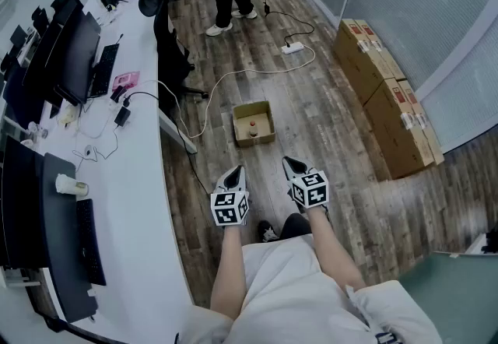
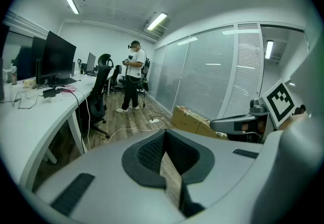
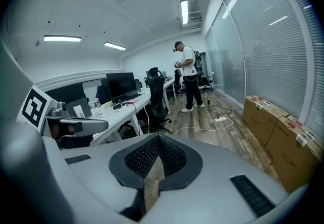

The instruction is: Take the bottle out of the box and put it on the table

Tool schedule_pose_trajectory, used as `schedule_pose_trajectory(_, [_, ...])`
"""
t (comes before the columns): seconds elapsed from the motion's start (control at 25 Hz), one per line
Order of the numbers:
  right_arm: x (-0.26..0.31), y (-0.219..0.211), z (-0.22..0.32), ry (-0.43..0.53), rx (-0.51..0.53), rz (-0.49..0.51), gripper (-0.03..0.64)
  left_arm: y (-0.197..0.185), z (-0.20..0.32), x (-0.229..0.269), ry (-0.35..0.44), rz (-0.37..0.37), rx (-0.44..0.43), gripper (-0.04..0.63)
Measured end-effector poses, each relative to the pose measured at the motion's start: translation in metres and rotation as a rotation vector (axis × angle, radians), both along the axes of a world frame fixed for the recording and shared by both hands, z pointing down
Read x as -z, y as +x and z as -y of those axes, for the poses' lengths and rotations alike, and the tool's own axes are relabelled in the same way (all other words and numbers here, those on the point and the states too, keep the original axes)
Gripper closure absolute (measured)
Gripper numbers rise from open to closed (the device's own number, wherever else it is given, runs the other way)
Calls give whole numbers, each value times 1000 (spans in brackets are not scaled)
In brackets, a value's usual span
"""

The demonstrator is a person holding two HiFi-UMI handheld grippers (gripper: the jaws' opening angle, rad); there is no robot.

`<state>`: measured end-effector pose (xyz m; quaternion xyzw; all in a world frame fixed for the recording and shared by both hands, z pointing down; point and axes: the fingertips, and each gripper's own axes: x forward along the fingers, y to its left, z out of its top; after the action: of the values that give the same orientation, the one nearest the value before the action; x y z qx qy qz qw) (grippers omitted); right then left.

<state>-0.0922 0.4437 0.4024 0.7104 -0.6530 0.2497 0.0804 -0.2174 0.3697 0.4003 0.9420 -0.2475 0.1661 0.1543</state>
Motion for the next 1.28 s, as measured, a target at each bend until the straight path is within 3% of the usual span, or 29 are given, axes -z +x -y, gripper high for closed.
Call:
schedule_pose_trajectory(0.64, [-8, 15, 18, 14, -5, 1, 577, 17, 9, -13, -14, 29, -11, 580])
schedule_pose_trajectory(1.28, [-31, 65, 119, -4, 31, 45, 577, 61, 100, -26, -16, 76, 31, 580])
